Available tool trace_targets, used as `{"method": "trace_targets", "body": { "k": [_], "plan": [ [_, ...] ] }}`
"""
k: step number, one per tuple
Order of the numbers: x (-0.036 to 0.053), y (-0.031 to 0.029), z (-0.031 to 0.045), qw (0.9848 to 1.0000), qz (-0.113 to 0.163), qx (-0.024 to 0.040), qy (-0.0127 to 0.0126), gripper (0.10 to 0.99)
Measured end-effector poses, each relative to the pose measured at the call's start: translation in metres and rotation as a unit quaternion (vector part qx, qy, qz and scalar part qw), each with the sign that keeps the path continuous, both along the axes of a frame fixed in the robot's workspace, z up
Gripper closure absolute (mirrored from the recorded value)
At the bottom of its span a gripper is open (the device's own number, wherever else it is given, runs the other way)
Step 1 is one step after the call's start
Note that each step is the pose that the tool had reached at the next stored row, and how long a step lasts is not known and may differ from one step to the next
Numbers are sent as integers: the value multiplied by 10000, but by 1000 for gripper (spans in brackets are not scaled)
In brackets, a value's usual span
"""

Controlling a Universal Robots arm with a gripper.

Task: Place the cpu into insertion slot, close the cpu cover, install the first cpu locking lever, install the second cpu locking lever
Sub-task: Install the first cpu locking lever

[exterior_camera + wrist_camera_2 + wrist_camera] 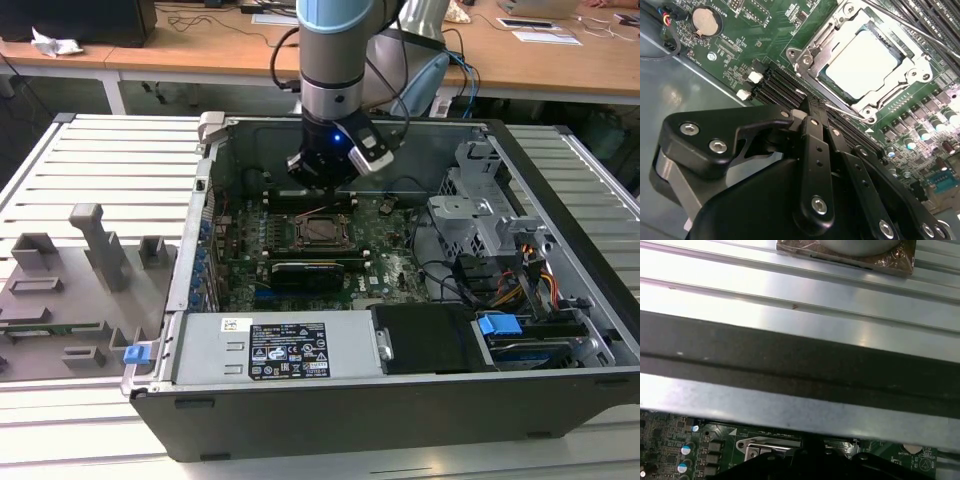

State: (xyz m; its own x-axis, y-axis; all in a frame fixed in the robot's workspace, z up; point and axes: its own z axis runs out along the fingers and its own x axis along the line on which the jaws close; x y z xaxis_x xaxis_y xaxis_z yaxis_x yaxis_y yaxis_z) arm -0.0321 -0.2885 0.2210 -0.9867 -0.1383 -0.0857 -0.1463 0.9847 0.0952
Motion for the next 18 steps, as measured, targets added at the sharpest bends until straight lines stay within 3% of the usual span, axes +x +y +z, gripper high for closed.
{"method": "trace_targets", "body": {
  "k": [10,18],
  "plan": [
    [48,0,-105,10000,1,-4,0,980],
    [59,1,-158,9999,2,-106,10,980]
  ]
}}
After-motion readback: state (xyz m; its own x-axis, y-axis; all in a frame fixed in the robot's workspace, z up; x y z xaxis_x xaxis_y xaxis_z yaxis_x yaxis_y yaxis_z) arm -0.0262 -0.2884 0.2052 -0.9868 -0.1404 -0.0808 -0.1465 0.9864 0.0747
